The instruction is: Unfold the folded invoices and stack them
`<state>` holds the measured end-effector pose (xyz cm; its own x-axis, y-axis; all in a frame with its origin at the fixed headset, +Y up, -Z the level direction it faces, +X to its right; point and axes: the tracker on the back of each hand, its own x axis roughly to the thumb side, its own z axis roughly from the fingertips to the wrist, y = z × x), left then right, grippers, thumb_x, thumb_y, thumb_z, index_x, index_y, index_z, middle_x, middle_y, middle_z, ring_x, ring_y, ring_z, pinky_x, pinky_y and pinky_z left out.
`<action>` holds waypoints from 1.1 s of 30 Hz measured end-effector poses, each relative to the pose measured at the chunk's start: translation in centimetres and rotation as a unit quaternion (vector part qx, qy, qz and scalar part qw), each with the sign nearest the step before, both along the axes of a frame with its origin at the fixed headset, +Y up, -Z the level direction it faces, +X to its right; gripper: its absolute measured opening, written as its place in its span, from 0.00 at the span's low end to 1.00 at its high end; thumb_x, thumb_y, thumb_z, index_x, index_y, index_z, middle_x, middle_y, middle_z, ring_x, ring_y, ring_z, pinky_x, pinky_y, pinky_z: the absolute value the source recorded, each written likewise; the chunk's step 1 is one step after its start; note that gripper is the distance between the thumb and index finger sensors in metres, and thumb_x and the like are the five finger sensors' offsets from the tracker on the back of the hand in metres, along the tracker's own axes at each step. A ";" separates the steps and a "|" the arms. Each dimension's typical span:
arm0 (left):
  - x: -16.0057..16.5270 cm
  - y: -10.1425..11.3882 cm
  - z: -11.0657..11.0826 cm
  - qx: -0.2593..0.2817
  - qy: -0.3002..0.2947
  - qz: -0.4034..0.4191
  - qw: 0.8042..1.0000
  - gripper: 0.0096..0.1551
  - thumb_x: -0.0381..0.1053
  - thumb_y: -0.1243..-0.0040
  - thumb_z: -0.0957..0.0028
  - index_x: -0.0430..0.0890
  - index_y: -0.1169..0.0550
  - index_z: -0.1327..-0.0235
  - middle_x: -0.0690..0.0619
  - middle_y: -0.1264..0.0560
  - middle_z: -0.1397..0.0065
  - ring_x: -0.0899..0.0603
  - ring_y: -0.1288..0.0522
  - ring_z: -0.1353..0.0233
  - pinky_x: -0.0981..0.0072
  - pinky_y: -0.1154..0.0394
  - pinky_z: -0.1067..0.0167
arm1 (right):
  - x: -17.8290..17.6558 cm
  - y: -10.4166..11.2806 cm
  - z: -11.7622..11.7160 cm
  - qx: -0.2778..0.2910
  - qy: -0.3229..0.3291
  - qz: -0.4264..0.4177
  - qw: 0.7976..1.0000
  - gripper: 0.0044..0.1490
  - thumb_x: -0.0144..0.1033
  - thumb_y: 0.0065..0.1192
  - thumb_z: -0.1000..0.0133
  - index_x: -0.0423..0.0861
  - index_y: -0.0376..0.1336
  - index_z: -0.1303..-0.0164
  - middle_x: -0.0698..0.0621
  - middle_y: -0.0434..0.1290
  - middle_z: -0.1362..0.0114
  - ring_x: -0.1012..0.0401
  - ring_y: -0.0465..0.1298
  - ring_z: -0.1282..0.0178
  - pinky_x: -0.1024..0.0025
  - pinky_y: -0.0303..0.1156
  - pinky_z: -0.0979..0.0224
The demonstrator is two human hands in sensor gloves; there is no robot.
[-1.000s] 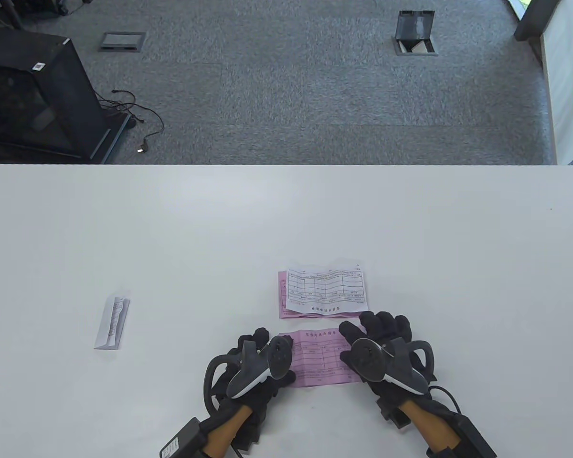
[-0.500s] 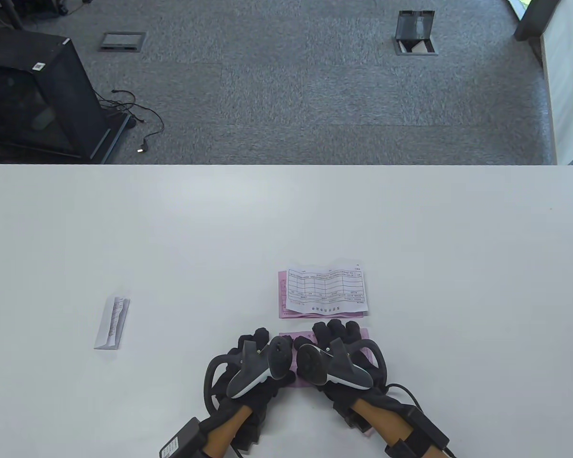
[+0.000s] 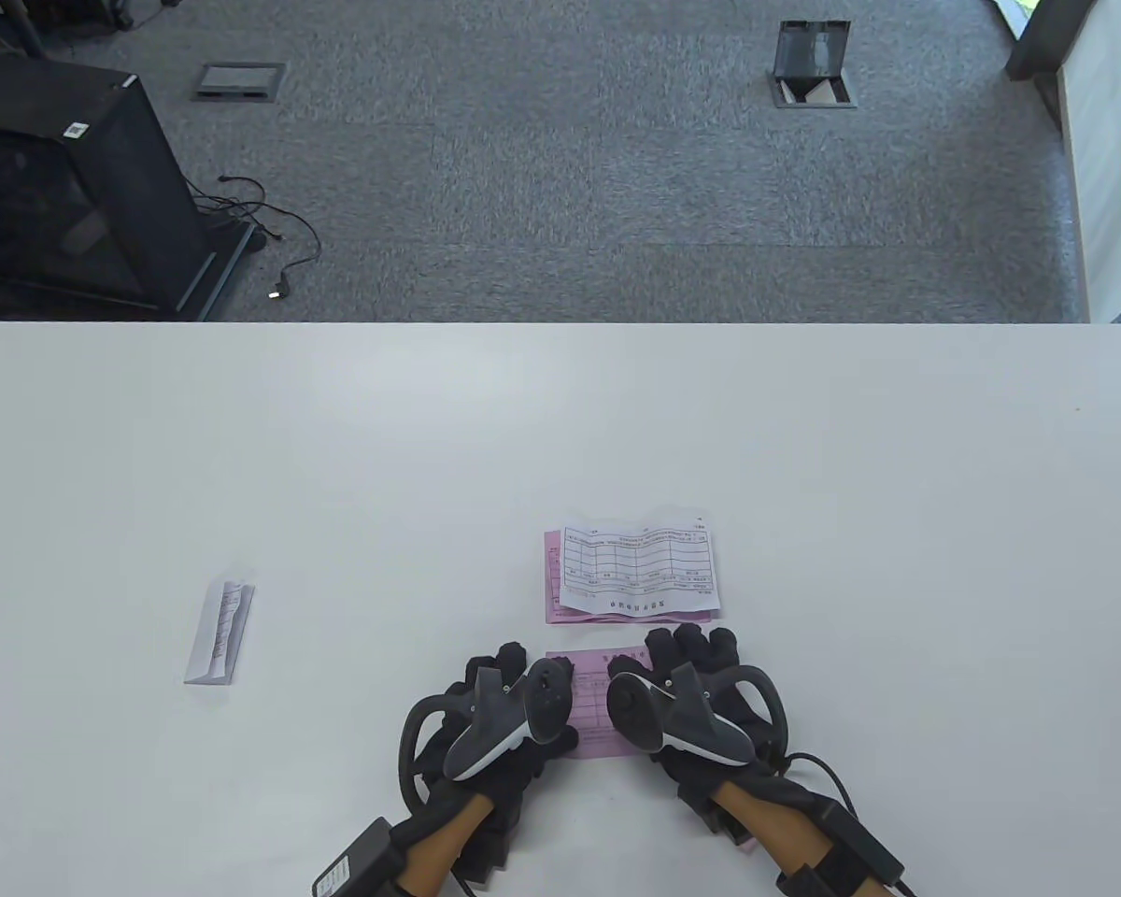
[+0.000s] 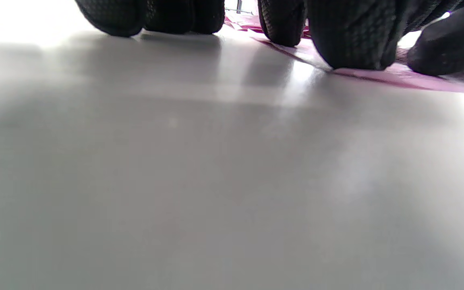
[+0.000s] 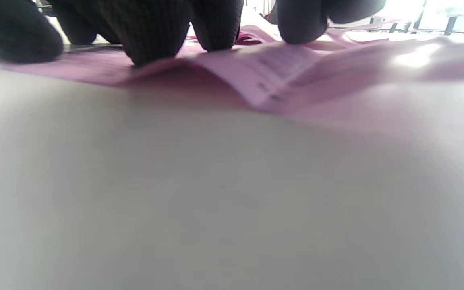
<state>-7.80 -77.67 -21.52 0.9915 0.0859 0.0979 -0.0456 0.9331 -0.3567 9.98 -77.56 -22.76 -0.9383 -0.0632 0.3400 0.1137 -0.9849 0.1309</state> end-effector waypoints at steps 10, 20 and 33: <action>0.0 0.0 0.0 -0.001 0.001 0.000 1.000 0.44 0.66 0.37 0.54 0.66 0.39 0.22 0.45 0.49 0.13 0.36 0.47 0.20 0.46 0.38 0.28 | 3.4 0.1 -0.3 -0.001 -0.034 0.004 0.999 0.37 0.55 0.57 0.47 0.59 0.56 0.26 0.37 0.56 0.19 0.36 0.54 0.22 0.27 0.47 0.26; 0.0 0.0 0.0 -0.003 0.004 0.001 1.000 0.44 0.66 0.37 0.54 0.67 0.39 0.22 0.45 0.49 0.13 0.37 0.47 0.20 0.46 0.38 0.28 | 6.6 -0.1 -0.4 -0.012 -0.067 -0.015 0.998 0.38 0.55 0.57 0.47 0.60 0.55 0.26 0.37 0.57 0.20 0.36 0.55 0.22 0.27 0.47 0.26; 0.0 0.0 -0.1 -0.003 0.003 -0.001 1.000 0.44 0.66 0.38 0.54 0.67 0.39 0.22 0.45 0.49 0.13 0.37 0.47 0.20 0.46 0.38 0.28 | 7.7 -0.1 -0.5 -0.018 -0.083 -0.026 0.996 0.38 0.55 0.57 0.47 0.59 0.55 0.26 0.37 0.57 0.20 0.37 0.56 0.23 0.28 0.48 0.26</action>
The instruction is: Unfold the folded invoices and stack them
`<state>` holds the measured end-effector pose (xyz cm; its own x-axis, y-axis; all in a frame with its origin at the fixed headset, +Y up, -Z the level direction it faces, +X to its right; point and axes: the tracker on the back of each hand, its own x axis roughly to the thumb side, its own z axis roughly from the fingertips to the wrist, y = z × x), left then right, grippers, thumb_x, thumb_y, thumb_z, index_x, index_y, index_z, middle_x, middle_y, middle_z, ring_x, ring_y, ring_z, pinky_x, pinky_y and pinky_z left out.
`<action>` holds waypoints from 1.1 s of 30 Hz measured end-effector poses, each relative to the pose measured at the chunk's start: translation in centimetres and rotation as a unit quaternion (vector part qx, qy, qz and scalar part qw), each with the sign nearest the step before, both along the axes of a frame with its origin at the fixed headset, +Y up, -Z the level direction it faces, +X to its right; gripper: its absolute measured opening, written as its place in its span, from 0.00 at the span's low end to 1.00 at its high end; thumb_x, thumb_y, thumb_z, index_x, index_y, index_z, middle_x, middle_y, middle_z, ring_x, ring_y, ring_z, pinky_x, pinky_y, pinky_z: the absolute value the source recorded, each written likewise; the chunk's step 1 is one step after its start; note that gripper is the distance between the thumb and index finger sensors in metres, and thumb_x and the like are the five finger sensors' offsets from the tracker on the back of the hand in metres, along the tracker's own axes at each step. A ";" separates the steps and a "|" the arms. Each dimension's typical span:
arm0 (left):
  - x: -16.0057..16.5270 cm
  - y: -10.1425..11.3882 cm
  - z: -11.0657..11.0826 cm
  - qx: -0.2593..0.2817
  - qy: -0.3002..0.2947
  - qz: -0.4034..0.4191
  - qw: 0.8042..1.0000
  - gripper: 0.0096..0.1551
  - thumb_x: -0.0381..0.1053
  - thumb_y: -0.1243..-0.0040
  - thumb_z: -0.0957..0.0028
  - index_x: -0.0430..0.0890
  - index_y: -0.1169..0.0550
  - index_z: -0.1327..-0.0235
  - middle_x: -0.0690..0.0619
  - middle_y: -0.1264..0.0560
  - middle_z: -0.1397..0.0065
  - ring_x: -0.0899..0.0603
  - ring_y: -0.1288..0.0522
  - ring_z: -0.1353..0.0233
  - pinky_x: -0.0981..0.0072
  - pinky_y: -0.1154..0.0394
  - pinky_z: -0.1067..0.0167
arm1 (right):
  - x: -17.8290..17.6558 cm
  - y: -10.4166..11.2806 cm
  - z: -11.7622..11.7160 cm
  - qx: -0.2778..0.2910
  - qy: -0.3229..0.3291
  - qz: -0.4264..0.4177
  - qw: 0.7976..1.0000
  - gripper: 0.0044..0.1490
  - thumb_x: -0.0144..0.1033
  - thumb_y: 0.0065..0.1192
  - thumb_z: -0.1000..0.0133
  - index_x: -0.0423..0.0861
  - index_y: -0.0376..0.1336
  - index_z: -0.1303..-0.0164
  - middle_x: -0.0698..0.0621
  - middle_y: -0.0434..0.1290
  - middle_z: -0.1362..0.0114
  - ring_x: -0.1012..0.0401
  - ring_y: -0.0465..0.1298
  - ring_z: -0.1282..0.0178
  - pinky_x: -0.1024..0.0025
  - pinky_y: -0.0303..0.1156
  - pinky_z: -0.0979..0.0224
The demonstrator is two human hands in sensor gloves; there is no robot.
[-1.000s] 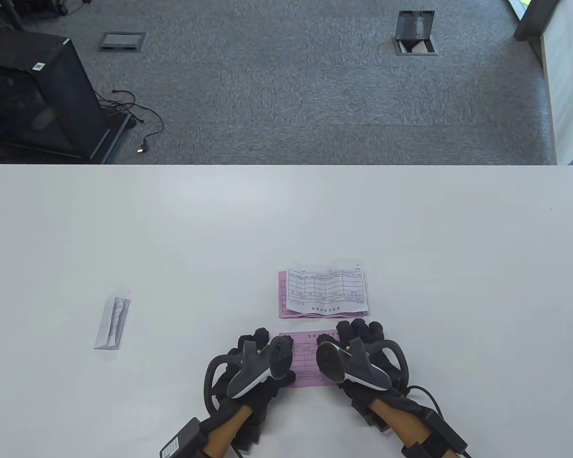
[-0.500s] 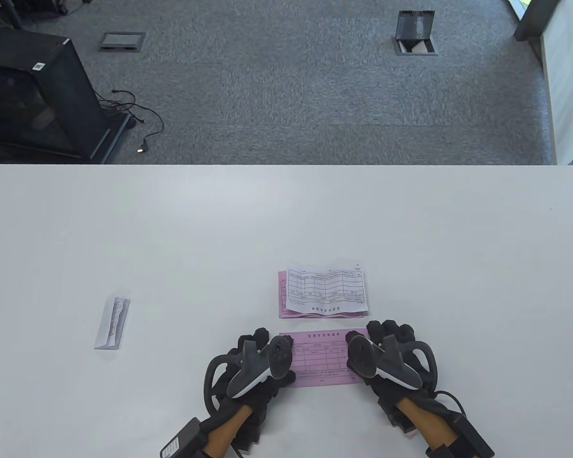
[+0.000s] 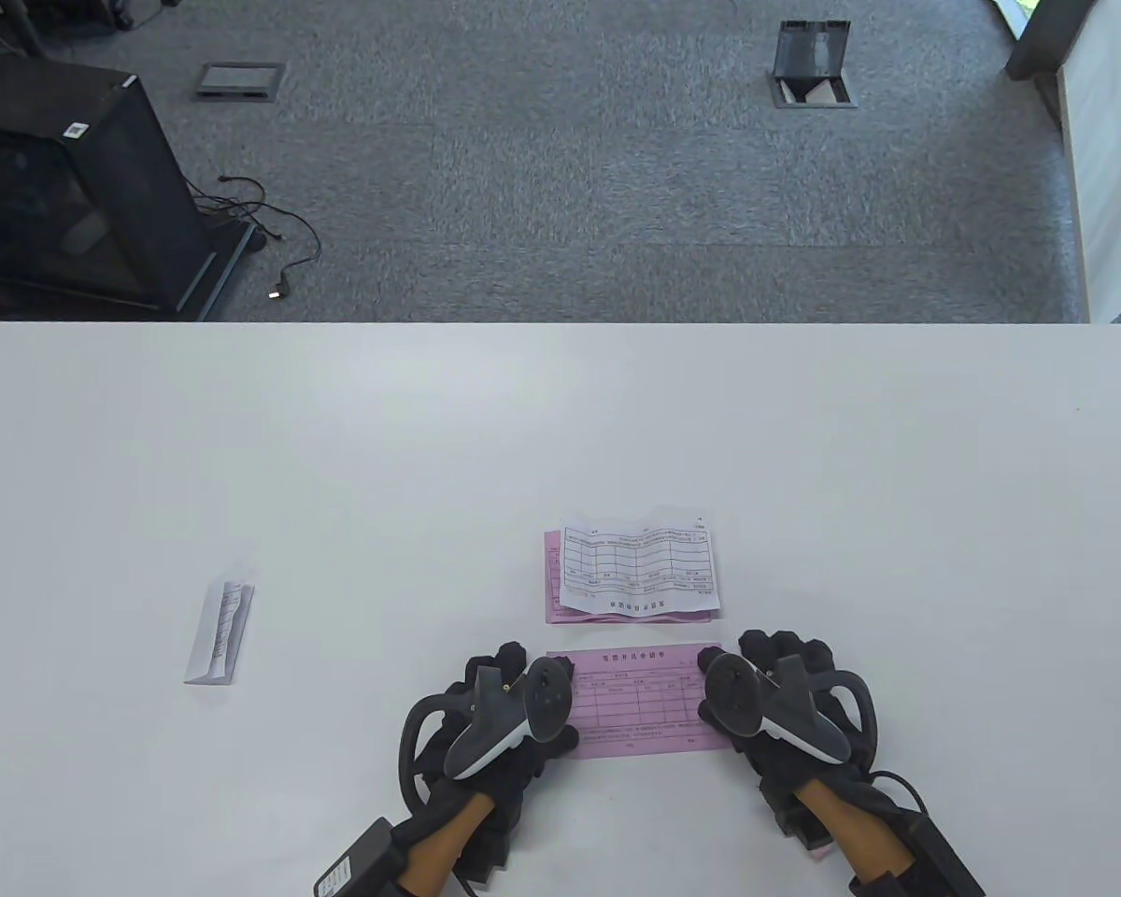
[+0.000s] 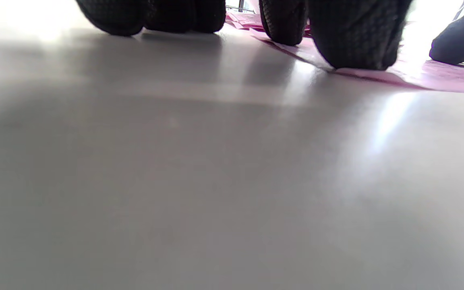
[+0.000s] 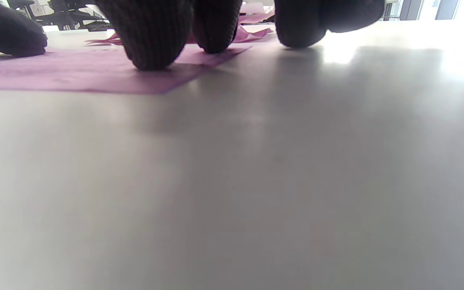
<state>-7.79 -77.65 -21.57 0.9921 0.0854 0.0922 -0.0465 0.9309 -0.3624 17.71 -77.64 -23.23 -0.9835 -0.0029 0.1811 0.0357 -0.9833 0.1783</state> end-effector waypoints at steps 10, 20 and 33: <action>0.0 0.0 0.0 0.000 -0.002 0.000 1.000 0.44 0.66 0.38 0.53 0.67 0.39 0.22 0.45 0.49 0.13 0.36 0.48 0.20 0.46 0.39 0.28 | 1.3 0.1 -0.4 -0.045 -0.047 -0.107 0.992 0.40 0.55 0.58 0.47 0.57 0.53 0.24 0.37 0.54 0.19 0.36 0.54 0.23 0.29 0.49 0.26; 0.0 0.0 0.0 0.000 -0.004 -0.001 1.000 0.44 0.66 0.38 0.53 0.66 0.39 0.21 0.44 0.49 0.13 0.36 0.48 0.20 0.45 0.38 0.28 | 0.9 -0.1 0.0 -0.036 -0.105 -0.089 0.990 0.54 0.66 0.51 0.51 0.40 0.53 0.23 0.31 0.53 0.20 0.32 0.53 0.24 0.31 0.51 0.26; 0.1 0.0 0.0 0.001 -0.005 -0.001 1.000 0.44 0.66 0.38 0.53 0.66 0.40 0.21 0.44 0.49 0.13 0.36 0.48 0.20 0.45 0.39 0.28 | -0.6 0.4 0.2 -0.044 -0.128 -0.267 0.954 0.45 0.54 0.61 0.49 0.45 0.52 0.25 0.42 0.65 0.30 0.43 0.60 0.28 0.39 0.55 0.27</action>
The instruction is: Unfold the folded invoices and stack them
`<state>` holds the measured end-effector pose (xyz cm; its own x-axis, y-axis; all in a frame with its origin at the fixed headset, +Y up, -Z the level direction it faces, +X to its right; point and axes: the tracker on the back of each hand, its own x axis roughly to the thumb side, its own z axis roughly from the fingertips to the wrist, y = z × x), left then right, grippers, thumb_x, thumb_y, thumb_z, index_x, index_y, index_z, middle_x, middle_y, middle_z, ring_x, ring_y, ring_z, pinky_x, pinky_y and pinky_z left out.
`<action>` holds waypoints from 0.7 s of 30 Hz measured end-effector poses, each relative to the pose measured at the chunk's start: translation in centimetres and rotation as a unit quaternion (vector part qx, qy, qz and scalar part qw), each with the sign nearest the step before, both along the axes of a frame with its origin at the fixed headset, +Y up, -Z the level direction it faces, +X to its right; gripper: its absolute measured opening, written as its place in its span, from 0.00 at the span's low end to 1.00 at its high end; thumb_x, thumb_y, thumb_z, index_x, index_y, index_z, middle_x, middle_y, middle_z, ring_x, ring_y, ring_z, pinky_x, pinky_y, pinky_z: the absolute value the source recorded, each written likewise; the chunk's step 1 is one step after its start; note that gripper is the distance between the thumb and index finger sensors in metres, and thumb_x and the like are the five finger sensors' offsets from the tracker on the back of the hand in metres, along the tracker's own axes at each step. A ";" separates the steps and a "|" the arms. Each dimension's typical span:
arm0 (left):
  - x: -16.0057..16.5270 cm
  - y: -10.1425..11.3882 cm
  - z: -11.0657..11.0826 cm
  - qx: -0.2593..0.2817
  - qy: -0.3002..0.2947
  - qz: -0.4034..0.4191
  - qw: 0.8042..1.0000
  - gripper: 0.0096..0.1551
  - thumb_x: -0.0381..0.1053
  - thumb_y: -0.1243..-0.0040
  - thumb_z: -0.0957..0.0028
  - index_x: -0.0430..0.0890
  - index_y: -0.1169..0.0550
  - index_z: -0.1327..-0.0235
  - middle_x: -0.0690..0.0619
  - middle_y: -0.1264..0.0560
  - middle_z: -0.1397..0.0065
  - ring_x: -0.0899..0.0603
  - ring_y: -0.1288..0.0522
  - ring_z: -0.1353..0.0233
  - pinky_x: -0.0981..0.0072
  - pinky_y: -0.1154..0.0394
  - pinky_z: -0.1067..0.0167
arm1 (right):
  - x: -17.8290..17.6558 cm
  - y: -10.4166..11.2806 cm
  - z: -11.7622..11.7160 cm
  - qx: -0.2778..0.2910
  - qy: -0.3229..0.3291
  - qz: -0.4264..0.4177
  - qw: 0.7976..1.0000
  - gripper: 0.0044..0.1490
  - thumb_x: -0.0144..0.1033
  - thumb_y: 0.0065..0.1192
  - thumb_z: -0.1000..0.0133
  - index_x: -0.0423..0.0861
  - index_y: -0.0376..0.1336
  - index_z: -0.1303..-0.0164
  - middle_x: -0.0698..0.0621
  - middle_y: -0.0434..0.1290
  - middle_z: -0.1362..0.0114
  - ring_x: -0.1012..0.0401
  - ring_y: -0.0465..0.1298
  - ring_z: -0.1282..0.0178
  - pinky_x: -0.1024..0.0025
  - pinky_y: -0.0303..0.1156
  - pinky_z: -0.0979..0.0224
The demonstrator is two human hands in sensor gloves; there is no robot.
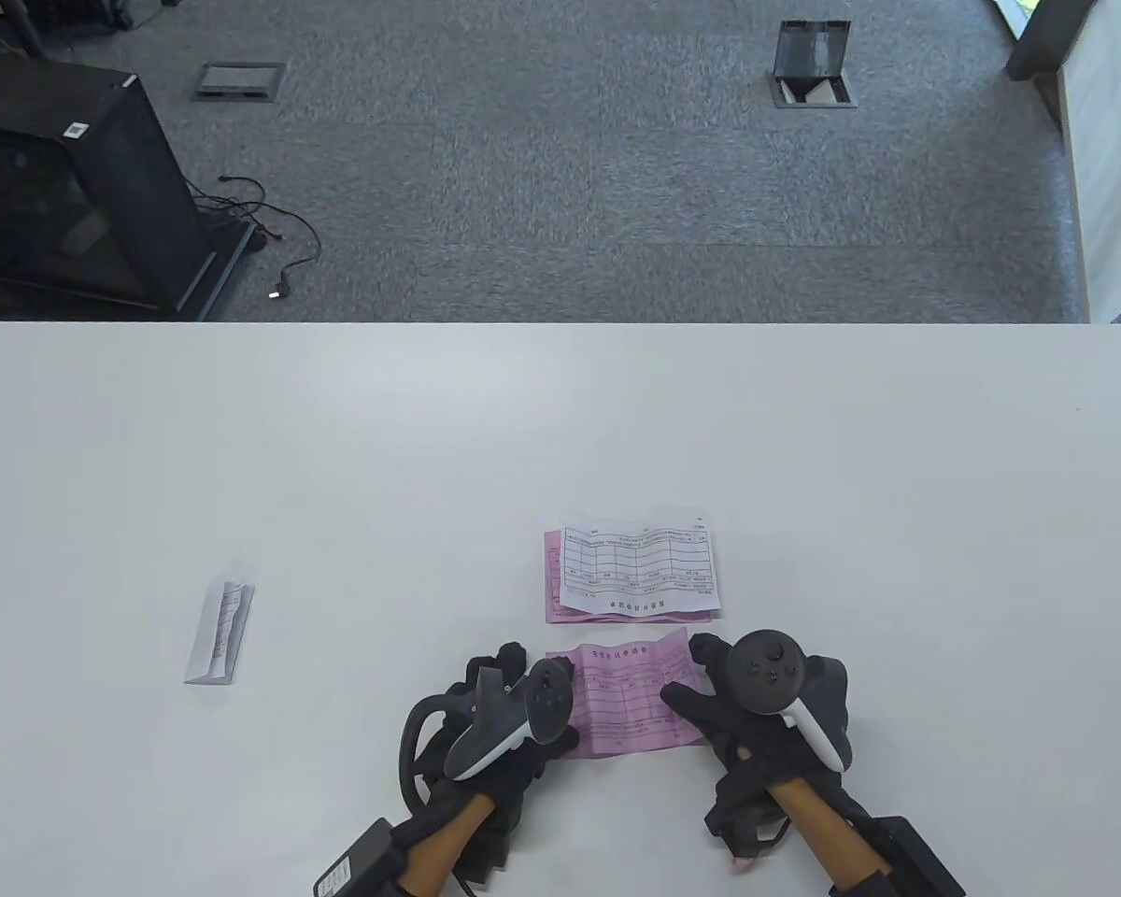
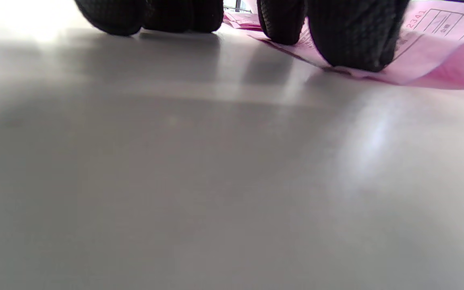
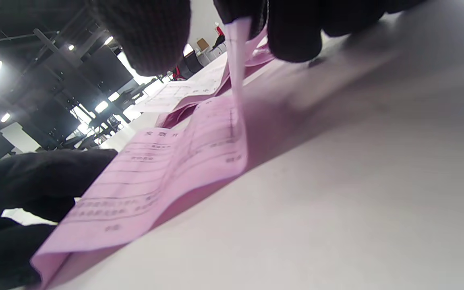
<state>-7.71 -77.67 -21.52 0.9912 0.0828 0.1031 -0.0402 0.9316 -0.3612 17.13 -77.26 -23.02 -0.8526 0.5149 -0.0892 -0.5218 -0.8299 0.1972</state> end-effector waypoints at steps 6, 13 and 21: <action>0.0 0.0 0.0 0.000 0.000 0.000 1.000 0.44 0.66 0.38 0.53 0.66 0.39 0.21 0.44 0.49 0.13 0.36 0.47 0.20 0.45 0.39 0.28 | -0.3 -0.2 0.0 0.012 -0.036 -0.039 0.999 0.38 0.45 0.66 0.49 0.44 0.57 0.31 0.49 0.74 0.42 0.49 0.70 0.38 0.42 0.57 0.28; 0.0 0.0 0.0 0.000 0.000 0.000 1.000 0.44 0.66 0.38 0.53 0.66 0.40 0.21 0.44 0.49 0.13 0.36 0.48 0.20 0.45 0.39 0.28 | -0.2 -0.3 0.1 0.026 -0.042 -0.032 0.998 0.32 0.41 0.66 0.49 0.45 0.61 0.36 0.52 0.77 0.47 0.52 0.73 0.43 0.45 0.58 0.29; 0.0 0.0 0.0 0.000 0.000 0.000 1.000 0.44 0.66 0.38 0.53 0.66 0.40 0.21 0.44 0.49 0.13 0.36 0.48 0.20 0.45 0.39 0.28 | 0.7 -0.2 -0.2 0.015 -0.061 -0.065 0.996 0.26 0.42 0.65 0.49 0.46 0.66 0.42 0.53 0.79 0.52 0.53 0.75 0.46 0.47 0.60 0.30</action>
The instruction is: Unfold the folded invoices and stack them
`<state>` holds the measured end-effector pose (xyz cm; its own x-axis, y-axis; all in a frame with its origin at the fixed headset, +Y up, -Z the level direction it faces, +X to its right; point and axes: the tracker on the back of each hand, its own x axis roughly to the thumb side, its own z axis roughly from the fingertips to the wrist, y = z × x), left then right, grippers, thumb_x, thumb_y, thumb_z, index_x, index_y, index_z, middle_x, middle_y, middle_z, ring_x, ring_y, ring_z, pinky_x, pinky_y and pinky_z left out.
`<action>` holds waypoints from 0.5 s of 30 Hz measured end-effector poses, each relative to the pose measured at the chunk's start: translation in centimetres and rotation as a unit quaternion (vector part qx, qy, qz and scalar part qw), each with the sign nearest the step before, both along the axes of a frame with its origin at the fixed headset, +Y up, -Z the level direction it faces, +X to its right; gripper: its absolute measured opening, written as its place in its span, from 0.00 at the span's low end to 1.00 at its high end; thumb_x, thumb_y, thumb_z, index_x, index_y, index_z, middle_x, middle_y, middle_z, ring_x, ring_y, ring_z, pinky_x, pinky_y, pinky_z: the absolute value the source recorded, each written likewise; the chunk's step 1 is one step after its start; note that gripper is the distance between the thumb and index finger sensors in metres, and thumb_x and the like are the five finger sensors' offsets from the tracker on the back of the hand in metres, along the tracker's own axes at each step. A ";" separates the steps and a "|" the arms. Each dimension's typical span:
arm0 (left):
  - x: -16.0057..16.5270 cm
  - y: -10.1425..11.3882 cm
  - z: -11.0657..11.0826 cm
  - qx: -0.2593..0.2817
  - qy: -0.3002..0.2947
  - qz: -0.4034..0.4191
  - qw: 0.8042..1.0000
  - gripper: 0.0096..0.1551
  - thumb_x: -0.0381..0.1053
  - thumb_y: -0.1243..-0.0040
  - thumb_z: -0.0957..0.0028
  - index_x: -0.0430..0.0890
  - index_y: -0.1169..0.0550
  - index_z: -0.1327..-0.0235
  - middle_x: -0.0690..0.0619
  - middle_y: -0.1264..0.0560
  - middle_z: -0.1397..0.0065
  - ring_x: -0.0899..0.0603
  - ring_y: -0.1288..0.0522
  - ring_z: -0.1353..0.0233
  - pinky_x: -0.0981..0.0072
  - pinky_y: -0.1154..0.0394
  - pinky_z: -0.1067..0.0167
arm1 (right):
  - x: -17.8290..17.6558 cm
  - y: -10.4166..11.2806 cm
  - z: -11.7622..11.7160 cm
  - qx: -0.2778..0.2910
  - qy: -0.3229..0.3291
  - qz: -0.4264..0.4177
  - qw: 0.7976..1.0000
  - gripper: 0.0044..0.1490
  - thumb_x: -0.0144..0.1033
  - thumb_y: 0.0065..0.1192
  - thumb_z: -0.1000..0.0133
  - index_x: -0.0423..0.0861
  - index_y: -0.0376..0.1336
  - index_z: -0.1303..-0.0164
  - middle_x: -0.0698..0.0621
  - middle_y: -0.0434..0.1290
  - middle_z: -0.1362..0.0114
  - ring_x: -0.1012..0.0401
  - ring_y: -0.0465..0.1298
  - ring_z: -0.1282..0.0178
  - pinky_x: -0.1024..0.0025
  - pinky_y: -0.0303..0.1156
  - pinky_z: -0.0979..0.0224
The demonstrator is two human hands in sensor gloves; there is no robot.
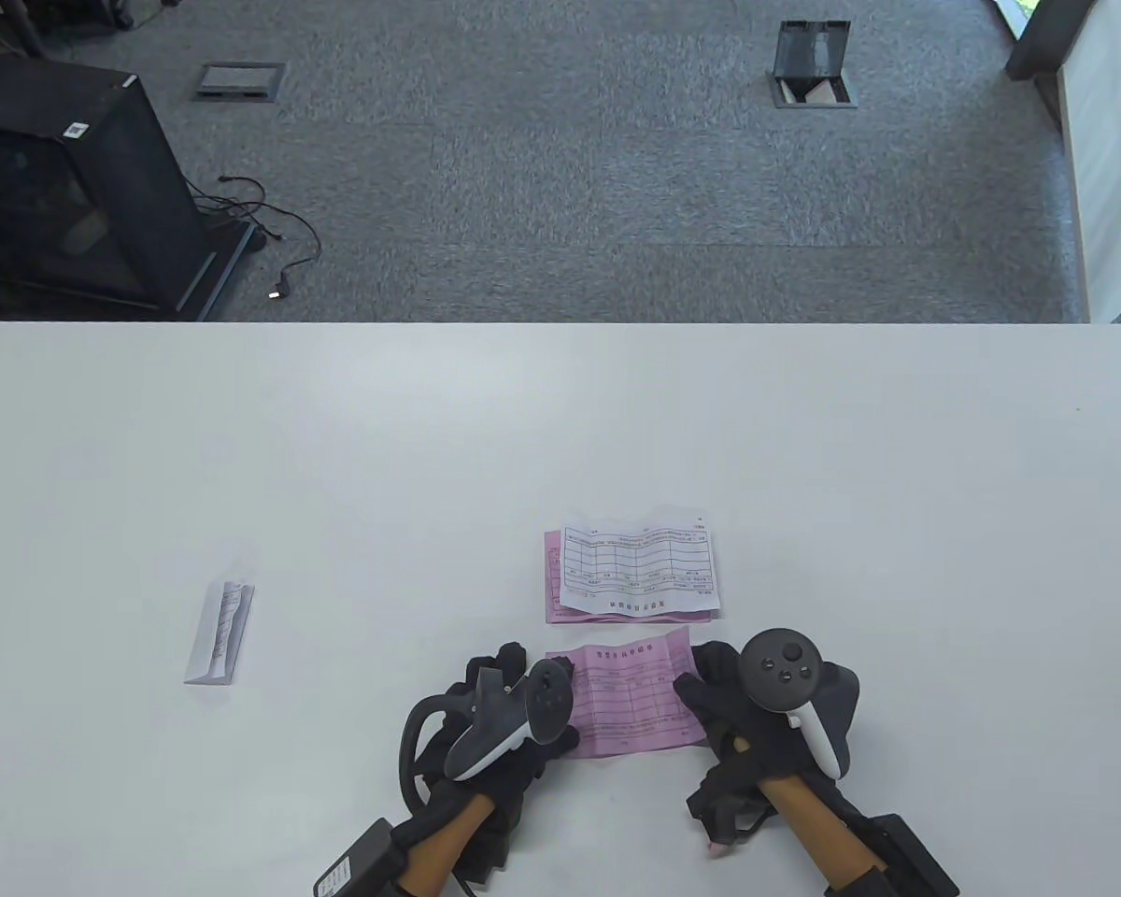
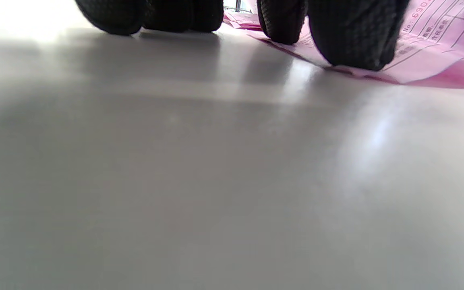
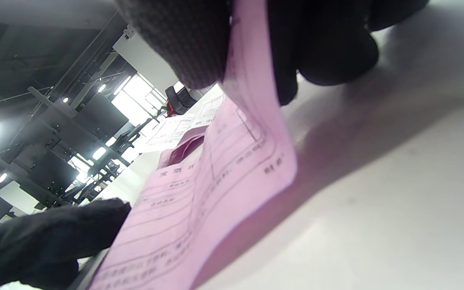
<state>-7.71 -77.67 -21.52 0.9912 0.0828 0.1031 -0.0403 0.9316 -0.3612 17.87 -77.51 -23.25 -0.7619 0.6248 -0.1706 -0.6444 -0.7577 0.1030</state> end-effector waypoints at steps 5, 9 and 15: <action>0.0 0.0 0.0 0.000 0.003 0.001 1.000 0.44 0.66 0.38 0.53 0.65 0.39 0.21 0.45 0.49 0.13 0.36 0.47 0.20 0.46 0.38 0.28 | 0.6 0.4 0.0 0.006 -0.008 -0.012 1.000 0.25 0.42 0.65 0.48 0.47 0.66 0.43 0.53 0.79 0.52 0.53 0.76 0.47 0.45 0.62 0.30; 0.0 0.1 0.0 0.001 0.006 0.001 1.000 0.44 0.65 0.38 0.53 0.65 0.39 0.21 0.45 0.49 0.13 0.37 0.47 0.20 0.46 0.38 0.28 | 1.0 1.4 0.1 0.049 -0.007 0.031 0.998 0.25 0.42 0.64 0.48 0.48 0.66 0.43 0.53 0.79 0.53 0.53 0.76 0.48 0.46 0.63 0.31; -0.2 0.2 0.0 0.002 0.009 0.006 1.000 0.47 0.65 0.37 0.53 0.61 0.41 0.20 0.44 0.48 0.13 0.37 0.46 0.20 0.46 0.37 0.29 | 0.3 2.7 0.7 0.093 0.019 0.039 0.995 0.23 0.42 0.64 0.48 0.50 0.67 0.43 0.53 0.80 0.54 0.53 0.77 0.49 0.46 0.64 0.31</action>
